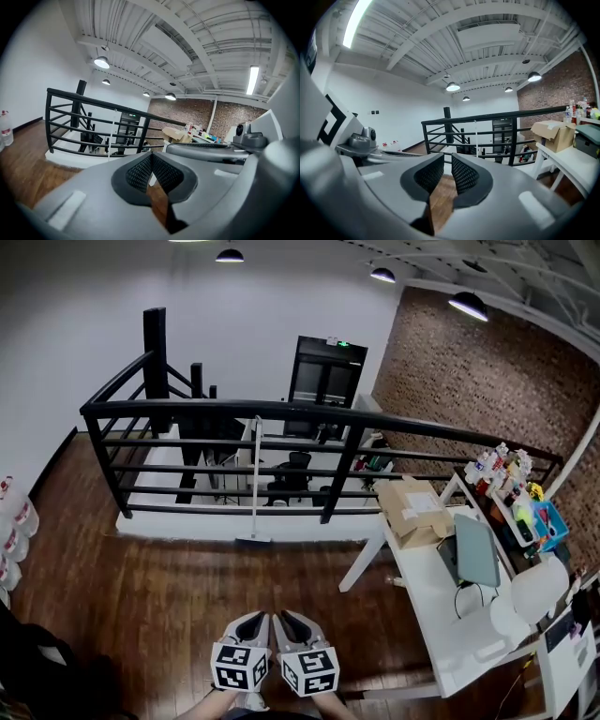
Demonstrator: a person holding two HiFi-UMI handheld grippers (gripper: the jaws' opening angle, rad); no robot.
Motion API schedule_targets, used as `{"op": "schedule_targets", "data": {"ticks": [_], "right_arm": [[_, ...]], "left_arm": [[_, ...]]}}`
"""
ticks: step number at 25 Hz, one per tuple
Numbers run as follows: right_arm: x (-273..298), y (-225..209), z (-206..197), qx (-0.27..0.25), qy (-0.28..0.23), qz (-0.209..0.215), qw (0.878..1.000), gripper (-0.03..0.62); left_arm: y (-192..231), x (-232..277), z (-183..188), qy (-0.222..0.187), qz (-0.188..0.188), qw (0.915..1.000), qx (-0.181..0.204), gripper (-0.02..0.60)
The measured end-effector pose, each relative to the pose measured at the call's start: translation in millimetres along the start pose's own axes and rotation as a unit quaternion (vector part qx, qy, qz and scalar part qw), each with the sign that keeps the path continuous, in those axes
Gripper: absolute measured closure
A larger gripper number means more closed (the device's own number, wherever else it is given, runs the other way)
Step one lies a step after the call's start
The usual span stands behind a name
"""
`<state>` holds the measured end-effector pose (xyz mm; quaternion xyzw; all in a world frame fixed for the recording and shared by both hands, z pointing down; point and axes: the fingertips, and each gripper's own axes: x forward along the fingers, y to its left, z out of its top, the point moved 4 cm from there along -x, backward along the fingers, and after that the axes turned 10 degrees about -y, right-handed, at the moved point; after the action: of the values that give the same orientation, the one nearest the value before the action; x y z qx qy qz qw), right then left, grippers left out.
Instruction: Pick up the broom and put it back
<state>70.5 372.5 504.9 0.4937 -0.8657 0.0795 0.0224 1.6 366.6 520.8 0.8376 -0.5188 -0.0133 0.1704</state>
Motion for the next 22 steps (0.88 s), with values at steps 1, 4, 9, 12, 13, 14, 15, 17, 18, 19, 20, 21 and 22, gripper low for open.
{"op": "schedule_targets", "data": {"ticks": [1, 4, 9, 12, 13, 14, 15, 17, 18, 19, 20, 21, 22], "right_arm": [[6.2, 0.1, 0.9, 0.000, 0.000, 0.000, 1.000, 0.555], [24.1, -1.1, 3.0, 0.003, -0.001, 0.000, 1.000, 0.554], [50.1, -15.0, 2.7, 0.013, -0.003, -0.001, 1.000, 0.555], [71.8, -27.1, 1.2, 0.021, -0.004, 0.003, 1.000, 0.554], [80.8, -31.9, 1.6, 0.022, -0.005, 0.006, 1.000, 0.554], [90.4, -37.3, 2.3, 0.023, -0.006, 0.009, 1.000, 0.555], [100.4, -43.4, 3.3, 0.024, -0.006, 0.011, 1.000, 0.554], [120.8, -57.9, 7.0, 0.027, -0.010, 0.017, 0.999, 0.554], [131.5, -66.2, 10.2, 0.028, -0.012, 0.019, 0.999, 0.554], [142.6, -74.7, 14.4, 0.029, -0.015, 0.023, 0.999, 0.554], [153.6, -83.2, 19.0, 0.029, -0.018, 0.026, 0.999, 0.554], [164.3, -91.9, 23.2, 0.029, -0.020, 0.030, 0.999, 0.554], [174.7, -101.4, 27.0, 0.029, -0.020, 0.032, 0.999, 0.554]], "left_arm": [[5.5, 2.9, 3.1, -0.001, 0.000, 1.0000, 0.000, 0.575], [20.1, 13.3, 11.0, -0.004, 0.001, 1.0000, 0.006, 0.575], [33.0, 38.5, 16.9, 0.002, -0.001, 0.9999, 0.013, 0.575], [42.4, 58.2, 19.4, 0.006, 0.002, 0.9999, 0.011, 0.575], [46.7, 66.3, 20.6, 0.007, 0.005, 0.9999, 0.010, 0.575], [51.6, 74.9, 21.8, 0.008, 0.008, 0.9999, 0.009, 0.575], [56.7, 84.1, 23.3, 0.009, 0.011, 0.9999, 0.006, 0.575], [65.8, 104.8, 28.9, 0.008, 0.019, 0.9998, 0.001, 0.575], [69.5, 116.5, 33.7, 0.006, 0.021, 0.9998, 0.002, 0.575], [72.8, 128.9, 39.6, 0.002, 0.024, 0.9997, 0.005, 0.575], [75.9, 141.8, 45.8, -0.001, 0.027, 0.9996, 0.008, 0.575], [78.8, 155.0, 51.2, -0.002, 0.029, 0.9995, 0.011, 0.575], [81.1, 168.6, 56.1, -0.001, 0.032, 0.9994, 0.013, 0.575]]}}
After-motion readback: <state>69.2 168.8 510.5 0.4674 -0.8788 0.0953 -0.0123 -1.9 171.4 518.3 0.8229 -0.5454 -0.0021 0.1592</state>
